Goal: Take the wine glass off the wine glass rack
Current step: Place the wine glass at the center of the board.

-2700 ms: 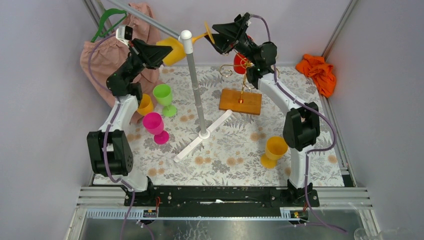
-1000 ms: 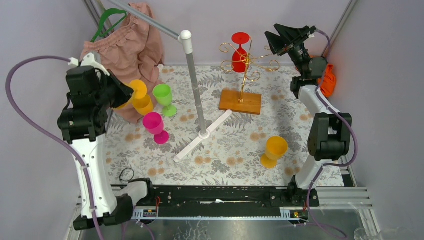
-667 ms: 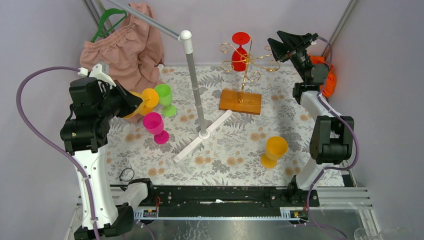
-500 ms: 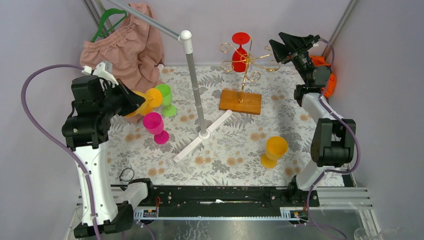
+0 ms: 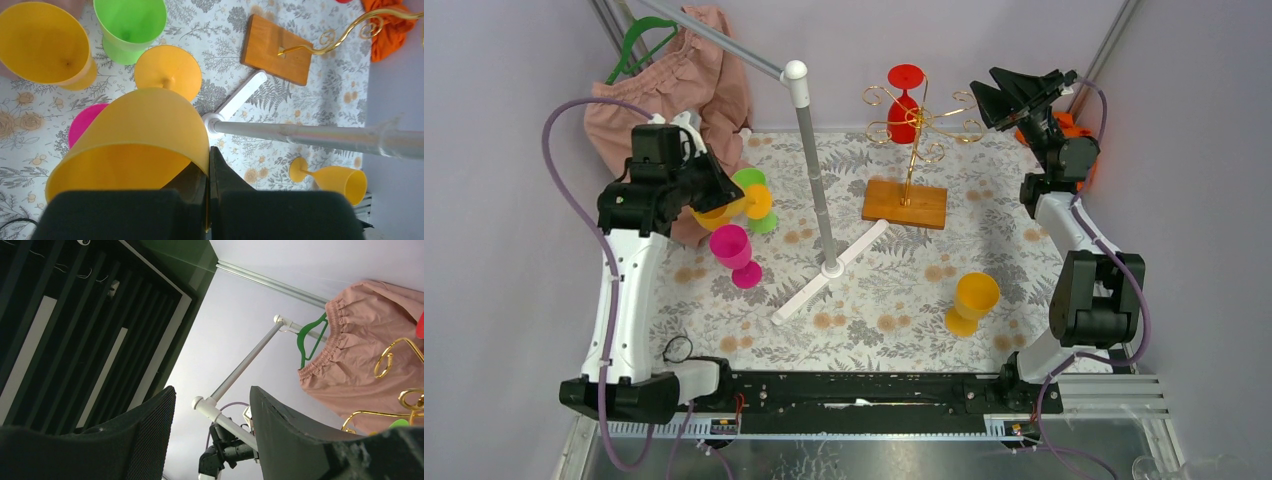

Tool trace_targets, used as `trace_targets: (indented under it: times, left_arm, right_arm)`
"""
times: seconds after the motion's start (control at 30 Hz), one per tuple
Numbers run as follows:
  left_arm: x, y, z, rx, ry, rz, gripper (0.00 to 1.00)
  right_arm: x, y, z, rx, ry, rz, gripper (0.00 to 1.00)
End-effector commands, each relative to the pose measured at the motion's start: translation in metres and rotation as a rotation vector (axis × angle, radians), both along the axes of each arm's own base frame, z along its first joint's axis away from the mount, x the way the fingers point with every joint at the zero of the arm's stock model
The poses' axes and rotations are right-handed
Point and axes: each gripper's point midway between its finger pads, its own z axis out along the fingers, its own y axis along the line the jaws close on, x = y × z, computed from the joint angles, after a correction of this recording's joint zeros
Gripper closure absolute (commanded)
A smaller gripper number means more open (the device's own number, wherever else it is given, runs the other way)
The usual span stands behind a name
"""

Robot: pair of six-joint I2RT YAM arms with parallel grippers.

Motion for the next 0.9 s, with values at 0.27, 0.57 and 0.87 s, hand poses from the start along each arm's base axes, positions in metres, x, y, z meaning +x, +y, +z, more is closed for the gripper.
trace_targets:
  times: [0.27, 0.57, 0.87]
  left_arm:
    - [0.023, -0.025, -0.039, 0.113, 0.045, -0.009, 1.00]
    - [0.024, -0.047, -0.081, 0.158, 0.115, -0.048, 1.00]
    - [0.026, -0.060, -0.118, 0.225, 0.190, -0.097, 1.00]
  right_arm:
    - [-0.019, -0.002, 0.006, -0.029, -0.064, -0.007, 0.37]
    - [-0.019, -0.007, 0.001, -0.027, -0.053, -0.010, 0.37]
    - [-0.019, -0.009, -0.006, -0.019, -0.042, -0.011, 0.37]
